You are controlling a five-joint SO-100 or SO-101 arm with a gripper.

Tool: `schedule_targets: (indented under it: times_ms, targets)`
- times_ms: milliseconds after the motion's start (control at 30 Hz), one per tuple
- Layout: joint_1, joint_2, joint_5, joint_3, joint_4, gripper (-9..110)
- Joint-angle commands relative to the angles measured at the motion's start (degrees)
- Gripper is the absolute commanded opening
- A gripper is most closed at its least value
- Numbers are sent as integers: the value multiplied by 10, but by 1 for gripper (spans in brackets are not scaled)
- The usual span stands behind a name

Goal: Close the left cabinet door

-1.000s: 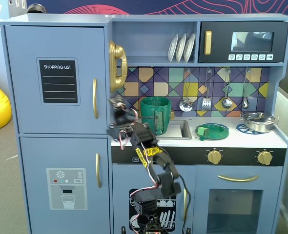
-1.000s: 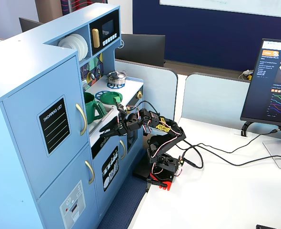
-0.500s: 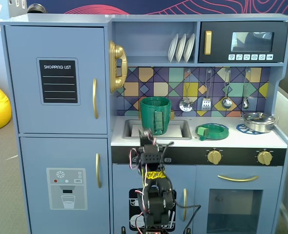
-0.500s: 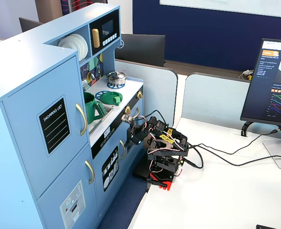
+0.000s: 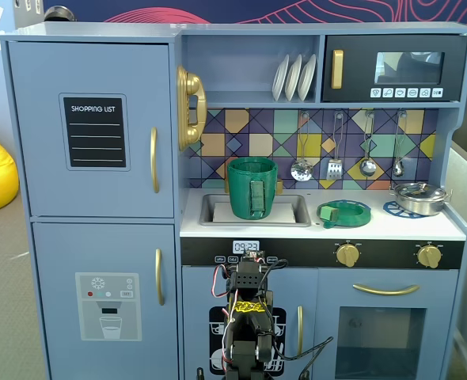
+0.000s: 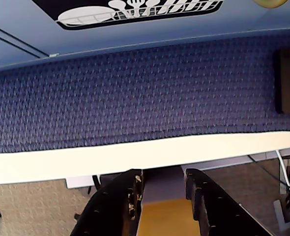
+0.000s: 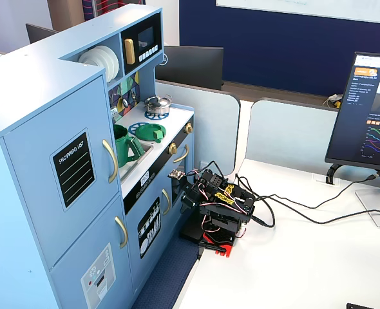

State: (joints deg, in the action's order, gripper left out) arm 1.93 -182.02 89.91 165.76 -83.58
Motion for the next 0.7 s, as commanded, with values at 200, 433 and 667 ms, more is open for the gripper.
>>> schedule_targets:
  times_ms: [200,433,667]
  targets:
    - [7,-1,-39,60,-41,2]
    - [8,-1,-29,60,-42,3]
    - [8,-1,-30,60,-42,3]
